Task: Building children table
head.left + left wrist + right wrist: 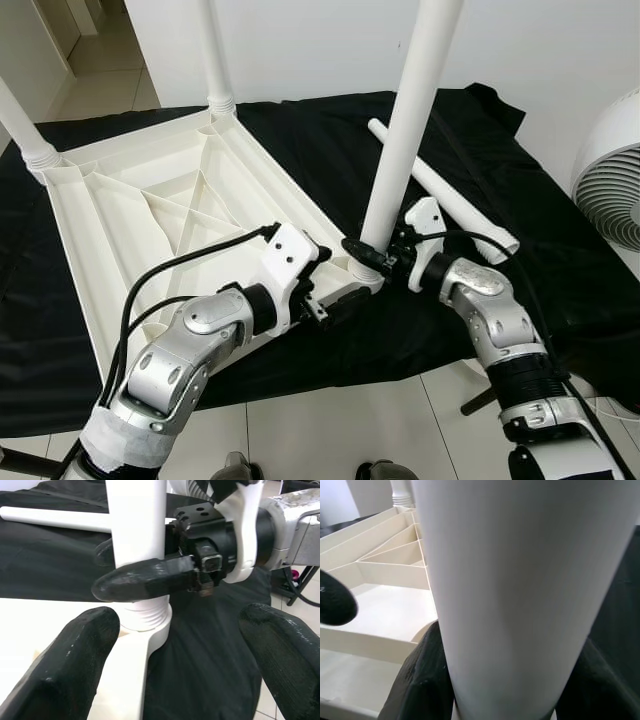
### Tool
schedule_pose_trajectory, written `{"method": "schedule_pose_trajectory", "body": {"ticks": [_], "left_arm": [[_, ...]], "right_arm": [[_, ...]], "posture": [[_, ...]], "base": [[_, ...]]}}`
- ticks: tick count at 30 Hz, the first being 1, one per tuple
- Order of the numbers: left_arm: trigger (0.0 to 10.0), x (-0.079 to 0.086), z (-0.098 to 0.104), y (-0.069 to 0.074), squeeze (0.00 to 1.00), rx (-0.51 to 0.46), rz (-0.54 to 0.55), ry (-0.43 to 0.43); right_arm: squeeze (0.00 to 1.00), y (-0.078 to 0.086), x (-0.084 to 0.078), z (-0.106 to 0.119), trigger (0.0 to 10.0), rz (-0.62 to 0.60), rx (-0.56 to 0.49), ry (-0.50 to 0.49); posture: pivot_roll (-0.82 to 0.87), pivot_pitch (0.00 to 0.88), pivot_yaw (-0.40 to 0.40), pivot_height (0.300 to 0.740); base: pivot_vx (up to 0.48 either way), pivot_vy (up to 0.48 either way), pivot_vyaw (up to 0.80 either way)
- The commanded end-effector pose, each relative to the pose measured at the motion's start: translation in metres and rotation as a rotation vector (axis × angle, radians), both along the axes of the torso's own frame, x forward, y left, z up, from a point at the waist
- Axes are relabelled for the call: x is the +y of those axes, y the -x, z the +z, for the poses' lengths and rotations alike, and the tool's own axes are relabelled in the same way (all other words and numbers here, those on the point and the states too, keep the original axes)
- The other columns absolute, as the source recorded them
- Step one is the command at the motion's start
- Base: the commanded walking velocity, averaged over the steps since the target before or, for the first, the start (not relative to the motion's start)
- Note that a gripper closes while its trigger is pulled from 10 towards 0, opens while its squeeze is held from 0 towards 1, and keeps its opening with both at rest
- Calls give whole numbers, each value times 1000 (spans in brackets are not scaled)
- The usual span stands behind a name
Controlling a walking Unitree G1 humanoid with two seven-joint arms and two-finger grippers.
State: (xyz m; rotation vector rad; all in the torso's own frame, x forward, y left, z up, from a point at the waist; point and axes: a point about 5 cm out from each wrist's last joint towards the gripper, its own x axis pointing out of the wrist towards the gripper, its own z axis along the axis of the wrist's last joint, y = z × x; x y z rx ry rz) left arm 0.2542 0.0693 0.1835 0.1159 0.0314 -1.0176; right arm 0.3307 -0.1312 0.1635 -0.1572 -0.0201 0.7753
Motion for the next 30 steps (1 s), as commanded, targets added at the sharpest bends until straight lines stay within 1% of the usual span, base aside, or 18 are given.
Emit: {"method": "schedule_pose_trajectory", "body": {"ticks": [1,2,3,4,6,7,8,9,11,13,14,16,18,20,24,25,26,30], "left_arm": [[10000,1,-1,3,0,12,-12,-7],[10000,1,-2,3,0,14,-10,-6],[10000,1,-2,3,0,16,-7,-6],[10000,1,-2,3,0,16,-7,-6],[10000,2,-2,3,0,18,-6,-7],[10000,2,-3,4,0,19,-6,-6],[10000,2,-3,4,0,19,-6,-6],[10000,2,-3,4,0,20,-6,-6],[10000,2,-3,5,0,21,-3,-4],[10000,1,-3,6,0,21,-2,-2],[10000,1,-3,6,0,21,-2,-2],[10000,1,-3,6,0,20,1,-1],[10000,1,-3,7,0,20,3,-1],[10000,2,-3,7,0,21,4,1],[10000,2,-3,7,0,21,4,0],[10000,2,-3,7,0,21,5,-2],[10000,1,-3,7,0,20,4,-3],[10000,1,-3,7,0,19,3,-3]], "right_arm": [[0,3,-2,-15,10000,-85,67,7],[0,4,0,-14,10000,-112,66,-7],[0,7,10,-13,10000,-245,72,-57],[0,7,10,-13,10000,-245,72,-57],[0,10,16,-13,10000,-357,101,-104],[0,12,17,-14,10000,-425,92,-104],[0,12,17,-14,10000,-425,92,-104],[0,13,18,-14,10000,-467,82,-100],[0,18,21,-15,10000,-602,74,-135],[0,22,23,-16,10000,-700,63,-161],[0,24,25,-15,10000,-726,59,-171],[0,25,28,-14,10000,-739,59,-197],[0,27,34,-12,10000,-704,54,-207],[0,27,33,-9,10000,-706,39,-219],[4,27,31,-5,10000,-717,42,-239],[282,27,30,-4,10000,-721,49,-258],[1000,27,28,-1,10000,-717,43,-287],[1000,26,26,6,10000,-667,15,-322]], "posture": [[-75,105,58,740],[-75,105,58,740],[-73,110,52,740],[-73,110,52,740],[-73,110,52,740],[-73,117,47,740],[-73,117,47,740],[-73,117,47,740],[-65,114,38,740],[-61,110,33,740],[-61,110,33,740],[-55,107,27,740],[-55,107,27,740],[-55,107,27,740],[-58,99,26,740],[-58,99,26,740],[-58,99,26,740],[-66,93,29,740]], "base": [[0,0,0],[0,0,0],[0,0,0],[0,0,0],[0,0,0],[0,0,0],[0,0,0],[0,0,0],[0,0,0],[0,0,0],[0,0,0],[0,0,0],[0,0,0],[0,0,0],[0,0,0],[0,0,0],[0,0,0],[0,0,0]]}}
